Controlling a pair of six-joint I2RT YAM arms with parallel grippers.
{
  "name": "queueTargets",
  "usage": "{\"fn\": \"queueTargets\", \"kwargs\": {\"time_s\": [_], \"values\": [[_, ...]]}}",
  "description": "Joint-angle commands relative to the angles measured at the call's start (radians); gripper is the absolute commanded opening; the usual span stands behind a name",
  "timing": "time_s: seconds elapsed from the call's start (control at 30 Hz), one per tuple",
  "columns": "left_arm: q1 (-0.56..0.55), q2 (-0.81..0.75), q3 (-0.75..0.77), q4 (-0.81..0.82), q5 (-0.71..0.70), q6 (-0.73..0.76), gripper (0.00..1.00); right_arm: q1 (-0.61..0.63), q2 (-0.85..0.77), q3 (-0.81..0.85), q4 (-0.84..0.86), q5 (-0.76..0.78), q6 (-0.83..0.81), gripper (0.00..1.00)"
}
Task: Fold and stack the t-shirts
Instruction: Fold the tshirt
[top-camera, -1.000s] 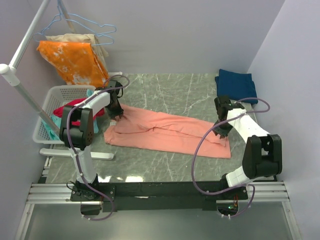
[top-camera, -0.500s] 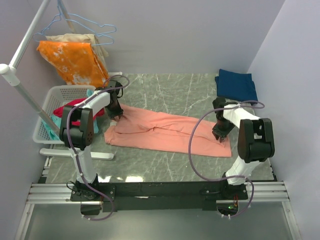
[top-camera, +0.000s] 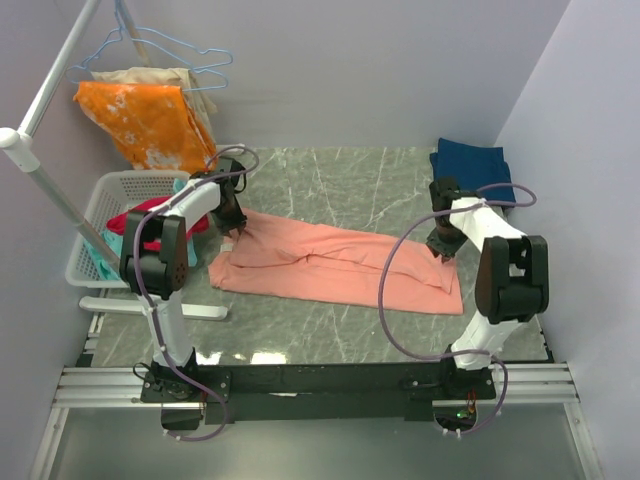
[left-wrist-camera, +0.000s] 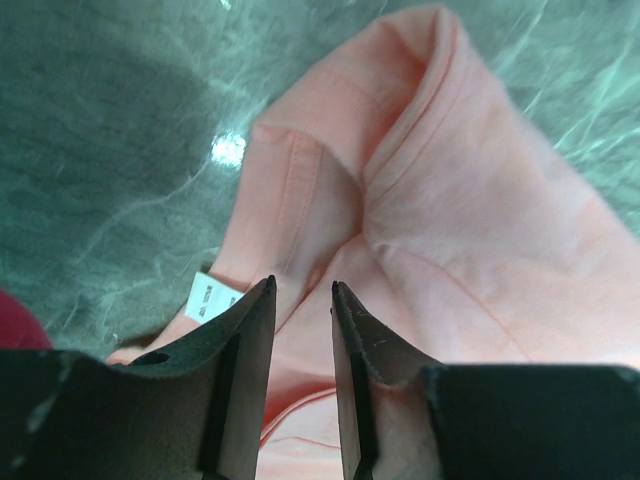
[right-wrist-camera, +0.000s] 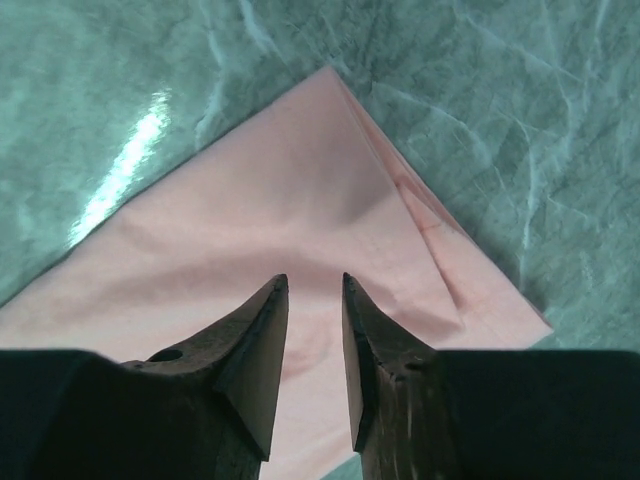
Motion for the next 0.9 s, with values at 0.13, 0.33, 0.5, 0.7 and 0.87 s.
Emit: {"fn": "queueTargets", "kwargs": {"time_s": [0.13,0.33,0.5,0.7,0.87], "values": [[-0.004,0.059,0.070,-0.021,-0.021,-0.032,0.35,-0.020,0.149,0.062,0.004,0.019,-0.001,0.38],[-0.002,0.114,0.092,-0.057,-0.065,-0.051,0.34,-0.032,0.195,0.068,-0.007,0.038,-0.013,0.39],[0.001,0.139,0.113,-0.082,-0.095,-0.063,0.34,-0.083,0.230,0.101,-0.025,0.077,-0.021,0.40],[0.003,0.144,0.133,-0.102,-0.105,-0.065,0.34,-0.126,0.318,0.239,-0.102,0.117,-0.047,0.40],[0.004,0.151,0.152,-0.108,-0.092,-0.058,0.33,-0.143,0.359,0.330,-0.119,0.139,-0.069,0.40]]}}
